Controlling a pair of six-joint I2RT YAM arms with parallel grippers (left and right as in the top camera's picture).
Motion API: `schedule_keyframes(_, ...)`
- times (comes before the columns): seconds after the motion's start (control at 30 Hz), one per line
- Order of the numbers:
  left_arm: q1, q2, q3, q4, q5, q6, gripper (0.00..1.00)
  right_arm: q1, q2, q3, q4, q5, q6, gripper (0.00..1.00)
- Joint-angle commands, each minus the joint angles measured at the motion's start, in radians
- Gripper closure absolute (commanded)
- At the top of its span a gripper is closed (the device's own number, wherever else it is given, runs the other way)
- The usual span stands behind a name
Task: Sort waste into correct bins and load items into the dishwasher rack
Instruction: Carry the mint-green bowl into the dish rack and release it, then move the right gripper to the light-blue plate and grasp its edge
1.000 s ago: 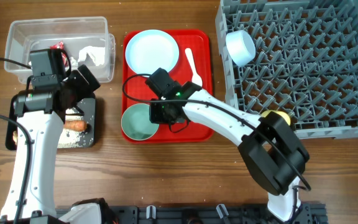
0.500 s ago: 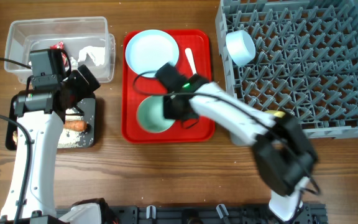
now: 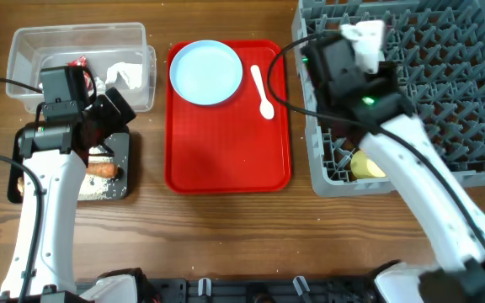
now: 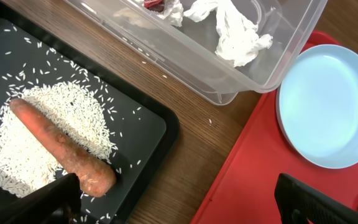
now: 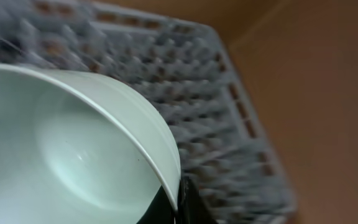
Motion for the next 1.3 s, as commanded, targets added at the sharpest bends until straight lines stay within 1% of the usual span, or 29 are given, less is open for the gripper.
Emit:
schedule_keyframes(0.0,0.006,-0.018,0.02,0.003,-0.013,-0.013,0.0,-0.002,0.116,-0.017,-0.006,0.171,-0.187,0.96)
schedule_keyframes(0.03,0.006,-0.018,0.02,0.003,-0.013,-0.013,0.0,-0.002,0.14,-0.017,-0.013,0.176,-0.212,0.96)
schedule_keyframes(0.17,0.006,-0.018,0.02,0.003,-0.013,-0.013,0.0,-0.002,0.225,-0.017,-0.035,0.262,-0.22,0.96)
schedule_keyframes(0.33,0.006,-0.018,0.02,0.003,-0.013,-0.013,0.0,-0.003,0.282,-0.019,-0.091,0.244,-0.196,0.96)
schedule_keyframes(0.6,0.006,-0.018,0.02,0.003,-0.013,-0.013,0.0,-0.007,0.289,-0.11,-0.071,0.24,-0.183,0.96)
schedule_keyframes(0.73,0.006,-0.018,0.02,0.003,-0.013,-0.013,0.0,-0.007,0.289,-0.133,-0.048,0.199,-0.184,0.96)
schedule_keyframes(0.9,0.006,-0.018,0.02,0.003,-0.013,-0.013,0.0,-0.007,0.289,-0.133,0.012,0.358,-0.187,0.96)
schedule_keyframes(0.97,0.006,-0.018,0.02,0.003,-0.013,-0.013,0.0,-0.007,0.289,-0.133,0.032,0.364,-0.196,0.96)
schedule_keyframes(1.03,0.006,-0.018,0.02,0.003,-0.013,-0.013,0.0,-0.007,0.289,-0.133,0.056,0.33,-0.218,0.96)
schedule_keyframes(1.2,0.006,-0.018,0.02,0.003,-0.013,-0.013,0.0,0.006,0.289,-0.134,0.07,0.103,-0.268,0.96)
schedule_keyframes(1.27,0.006,-0.018,0.02,0.003,-0.013,-0.013,0.0,0.033,0.289,-0.134,0.071,0.093,-0.271,0.96)
